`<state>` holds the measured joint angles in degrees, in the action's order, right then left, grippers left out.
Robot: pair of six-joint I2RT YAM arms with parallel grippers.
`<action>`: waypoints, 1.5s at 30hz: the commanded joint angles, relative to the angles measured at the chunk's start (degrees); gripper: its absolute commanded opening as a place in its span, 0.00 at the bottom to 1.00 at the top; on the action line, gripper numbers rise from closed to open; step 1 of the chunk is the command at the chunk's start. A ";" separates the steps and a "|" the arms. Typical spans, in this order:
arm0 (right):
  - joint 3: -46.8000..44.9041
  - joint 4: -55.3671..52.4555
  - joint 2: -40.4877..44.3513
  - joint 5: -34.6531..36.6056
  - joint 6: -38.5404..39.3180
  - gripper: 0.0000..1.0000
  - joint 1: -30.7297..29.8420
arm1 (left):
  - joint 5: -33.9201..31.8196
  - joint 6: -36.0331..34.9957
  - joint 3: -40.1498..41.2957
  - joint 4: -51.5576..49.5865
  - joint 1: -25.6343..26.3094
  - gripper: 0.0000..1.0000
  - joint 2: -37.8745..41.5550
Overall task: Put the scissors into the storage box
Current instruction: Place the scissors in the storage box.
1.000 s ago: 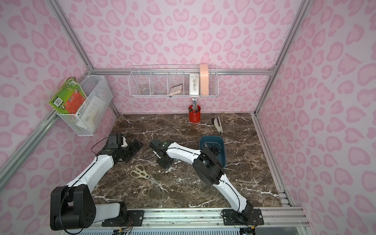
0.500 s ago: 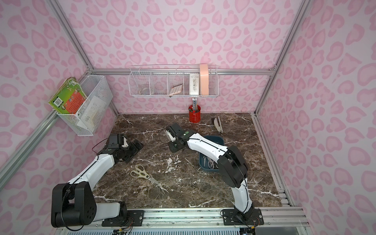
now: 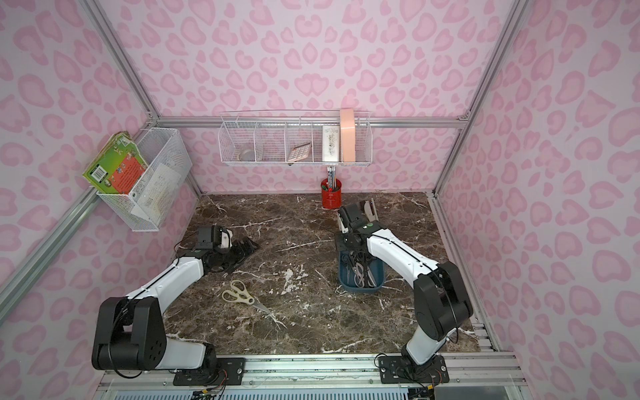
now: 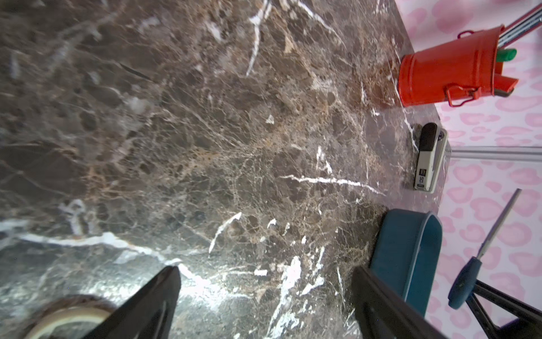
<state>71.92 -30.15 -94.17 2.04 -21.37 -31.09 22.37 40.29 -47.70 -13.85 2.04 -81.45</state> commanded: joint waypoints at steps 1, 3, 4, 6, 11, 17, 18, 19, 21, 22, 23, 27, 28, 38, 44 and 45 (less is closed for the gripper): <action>-3.23 -1.55 2.79 2.61 -1.13 0.00 0.61 | 0.95 -1.84 -0.37 1.20 1.44 0.96 -0.24; -6.09 -1.66 4.35 2.53 -1.84 0.00 0.85 | 0.44 -1.97 -0.44 0.99 2.22 0.96 -0.58; -7.81 -1.49 5.15 2.61 -2.25 0.00 0.93 | 0.39 -2.15 -0.61 0.84 2.48 0.96 -0.79; -10.75 -0.86 6.48 2.79 -3.21 0.00 1.11 | 0.14 -2.28 -0.82 0.17 2.77 0.96 -1.27; -15.05 1.51 7.91 1.75 -4.05 0.00 1.53 | -0.24 -2.68 -1.25 -0.53 3.39 0.96 -1.55; -16.20 2.95 6.04 -0.48 -4.48 0.00 1.50 | -1.19 -3.36 -1.46 -1.55 3.47 0.96 -1.36; -16.39 3.17 5.85 -0.66 -4.71 0.00 1.47 | -1.57 -3.38 -1.43 -1.62 3.46 0.96 -1.26; -16.64 3.38 5.59 -0.87 -4.75 0.00 1.44 | -2.00 -3.51 -1.43 -1.69 3.52 0.96 -1.09; -17.22 3.82 5.35 -1.07 -4.99 0.00 1.38 | -2.98 -3.69 -1.42 -2.18 3.49 0.96 -0.91; -17.48 4.08 5.08 -1.16 -5.07 0.00 1.35 | -3.75 -3.79 -1.47 -2.64 3.49 0.96 -0.80; -17.63 4.22 4.86 -1.28 -5.11 0.00 1.40 | -4.56 -3.73 -1.50 -3.02 3.49 0.96 -0.81; -17.89 4.48 3.87 -1.11 -5.16 0.00 1.25 | -6.86 -3.70 -1.51 -4.28 3.49 0.97 -0.04; -17.93 4.53 3.72 -1.04 -5.09 0.03 1.21 | -7.72 -3.50 -1.46 -4.68 3.45 0.97 0.40; -16.39 3.65 6.74 0.37 -4.36 0.31 1.20 | -16.92 1.11 1.79 -13.90 2.58 0.98 8.90; -12.06 1.33 8.87 2.78 -2.14 0.37 1.41 | -23.10 4.47 4.97 -23.67 2.61 0.98 16.12; -11.57 1.54 9.00 2.80 -1.79 0.37 1.44 | -23.84 4.81 5.50 -24.90 2.61 0.98 17.20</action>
<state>59.11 -27.27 -85.62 3.18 -24.71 -29.71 3.14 42.81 -43.00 -31.68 4.73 -66.24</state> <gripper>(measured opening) 0.375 0.981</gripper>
